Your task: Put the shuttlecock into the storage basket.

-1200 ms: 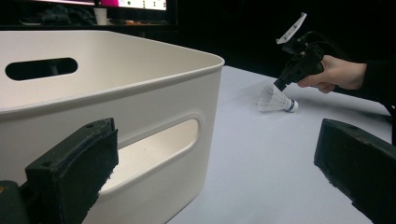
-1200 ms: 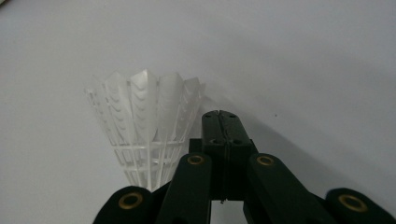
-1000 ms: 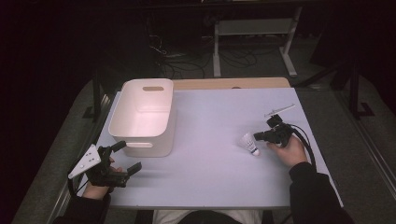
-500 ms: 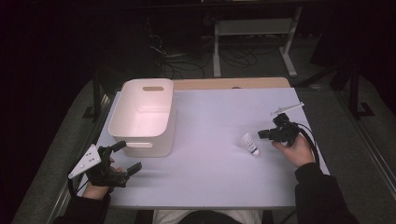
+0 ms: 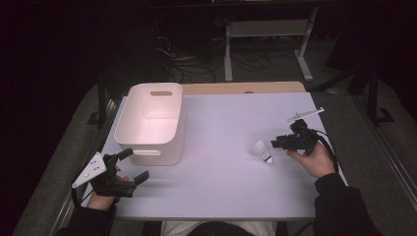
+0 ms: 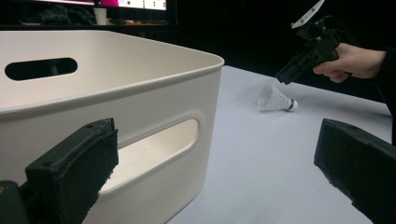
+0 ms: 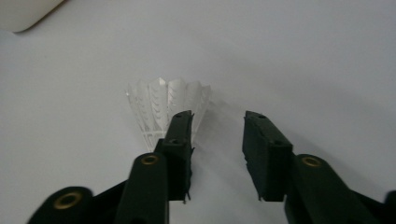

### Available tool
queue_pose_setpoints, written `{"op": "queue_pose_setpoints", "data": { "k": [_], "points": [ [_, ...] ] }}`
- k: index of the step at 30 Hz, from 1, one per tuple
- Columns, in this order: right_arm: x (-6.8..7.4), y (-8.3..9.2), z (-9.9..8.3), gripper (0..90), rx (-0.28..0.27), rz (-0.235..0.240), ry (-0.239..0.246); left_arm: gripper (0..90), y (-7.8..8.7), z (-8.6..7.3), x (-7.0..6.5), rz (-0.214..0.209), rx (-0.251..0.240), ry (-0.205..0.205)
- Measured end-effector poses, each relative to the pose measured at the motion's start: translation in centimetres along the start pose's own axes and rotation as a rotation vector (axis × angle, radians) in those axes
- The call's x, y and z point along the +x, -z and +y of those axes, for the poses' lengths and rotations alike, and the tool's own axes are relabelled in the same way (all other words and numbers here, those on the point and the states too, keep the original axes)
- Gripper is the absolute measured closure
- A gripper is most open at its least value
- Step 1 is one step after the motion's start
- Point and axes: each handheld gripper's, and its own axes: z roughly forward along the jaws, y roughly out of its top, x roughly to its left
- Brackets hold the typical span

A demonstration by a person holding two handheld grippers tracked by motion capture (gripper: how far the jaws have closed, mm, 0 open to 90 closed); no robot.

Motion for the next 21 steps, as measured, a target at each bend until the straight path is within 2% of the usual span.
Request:
{"op": "queue_pose_setpoints", "data": {
  "k": [4,6,7,9,11,12,13,16,17,21],
  "points": [
    [0.21,0.14,-0.04,50.6,-0.005,-0.009,0.013,0.0,0.00,0.00,-0.01,0.000,0.000,0.000],
    [0.27,0.21,-0.05,50.6,-0.007,-0.011,0.010,0.0,0.00,0.00,-0.01,0.000,0.000,0.000],
    [0.41,0.41,-0.02,41.2,-0.014,-0.013,0.004,0.0,0.00,0.00,-0.01,0.000,0.000,0.000],
    [0.44,0.47,-0.01,38.4,-0.018,-0.014,0.000,0.0,0.00,0.00,-0.01,0.000,0.000,0.000],
    [0.46,0.59,-0.01,30.0,-0.018,-0.006,-0.004,0.0,0.00,0.00,-0.01,0.000,0.000,0.000],
    [0.52,0.61,-0.03,19.0,-0.013,-0.003,0.001,0.0,0.00,0.00,-0.01,0.000,0.000,-0.001],
    [0.55,0.60,-0.04,14.6,-0.011,-0.004,0.004,0.0,0.00,0.00,-0.01,0.000,0.000,0.000],
    [0.60,0.58,-0.07,11.5,-0.007,-0.006,0.010,0.0,0.00,0.00,-0.02,0.000,0.000,-0.001],
    [0.79,0.50,-0.16,0.0,-0.005,-0.006,0.022,0.0,0.00,0.00,-0.02,0.000,0.000,-0.001],
    [0.97,0.48,-0.14,0.0,-0.006,-0.005,0.025,0.0,0.00,0.00,-0.02,0.000,0.000,-0.001]
  ]
}}
